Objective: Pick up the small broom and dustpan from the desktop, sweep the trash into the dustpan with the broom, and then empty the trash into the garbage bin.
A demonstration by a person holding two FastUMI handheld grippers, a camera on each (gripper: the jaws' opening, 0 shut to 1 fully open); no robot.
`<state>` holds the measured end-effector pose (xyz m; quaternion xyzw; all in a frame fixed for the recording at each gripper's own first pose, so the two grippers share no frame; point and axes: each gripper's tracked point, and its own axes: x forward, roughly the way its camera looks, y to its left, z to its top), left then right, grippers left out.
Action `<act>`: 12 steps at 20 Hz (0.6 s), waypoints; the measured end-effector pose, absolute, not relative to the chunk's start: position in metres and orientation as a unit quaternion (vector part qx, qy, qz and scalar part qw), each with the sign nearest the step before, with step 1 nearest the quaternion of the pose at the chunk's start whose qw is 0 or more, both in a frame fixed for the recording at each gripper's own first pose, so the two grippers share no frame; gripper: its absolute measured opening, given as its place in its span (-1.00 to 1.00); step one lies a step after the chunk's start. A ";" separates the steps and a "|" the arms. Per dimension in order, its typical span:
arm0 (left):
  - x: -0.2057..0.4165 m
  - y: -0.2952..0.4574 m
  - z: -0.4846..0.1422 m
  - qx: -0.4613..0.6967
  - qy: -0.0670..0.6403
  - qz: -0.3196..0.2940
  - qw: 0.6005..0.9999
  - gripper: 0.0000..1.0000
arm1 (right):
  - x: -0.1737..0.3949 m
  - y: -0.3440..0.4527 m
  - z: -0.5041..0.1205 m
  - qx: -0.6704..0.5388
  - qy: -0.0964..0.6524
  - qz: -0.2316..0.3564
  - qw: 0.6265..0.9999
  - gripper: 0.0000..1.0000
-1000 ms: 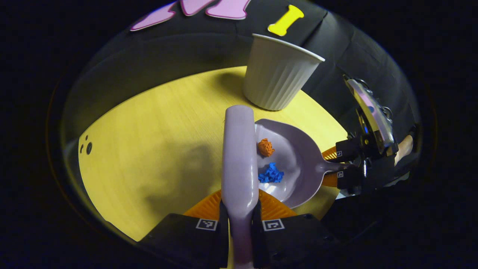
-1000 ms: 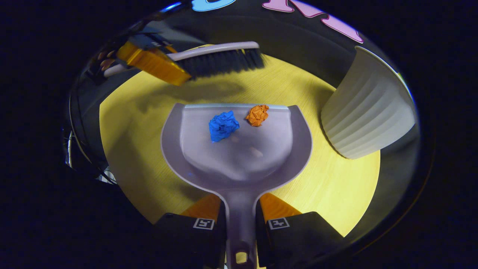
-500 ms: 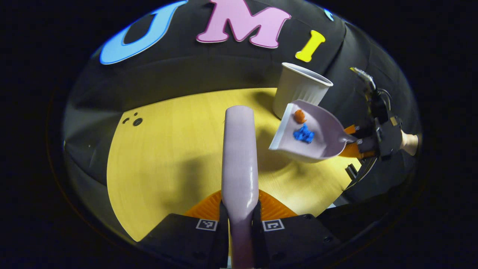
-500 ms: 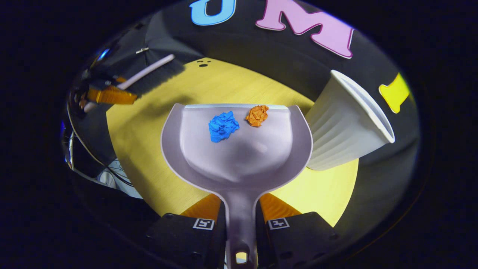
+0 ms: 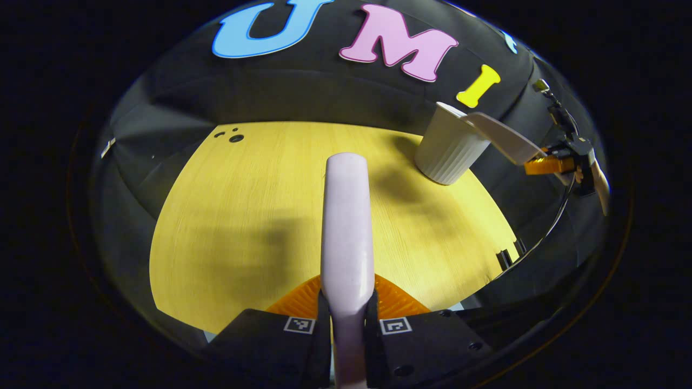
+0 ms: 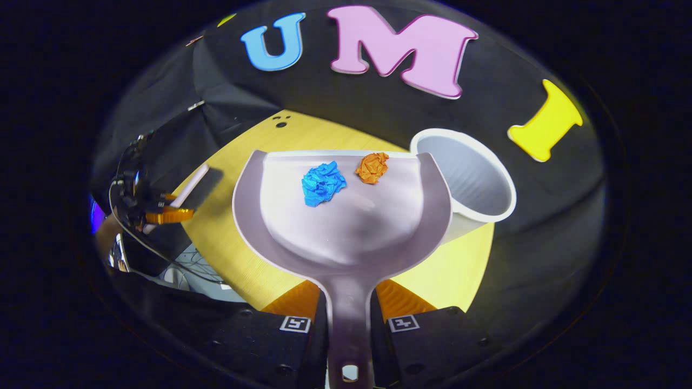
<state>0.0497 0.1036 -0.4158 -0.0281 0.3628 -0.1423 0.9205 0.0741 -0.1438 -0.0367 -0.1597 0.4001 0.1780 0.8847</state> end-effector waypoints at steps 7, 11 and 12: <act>0.039 0.144 -0.408 -0.057 0.362 -0.107 0.924 -0.44 | 0.125 -0.206 0.021 -0.167 0.379 0.119 0.902 -0.26; 0.051 0.156 -0.404 -0.067 0.359 -0.089 0.927 -0.41 | 0.163 -0.243 0.024 -0.175 0.384 0.084 0.903 -0.26; 0.053 0.159 -0.402 -0.069 0.359 -0.085 0.927 -0.41 | 0.171 -0.253 0.026 -0.181 0.386 0.076 0.902 -0.26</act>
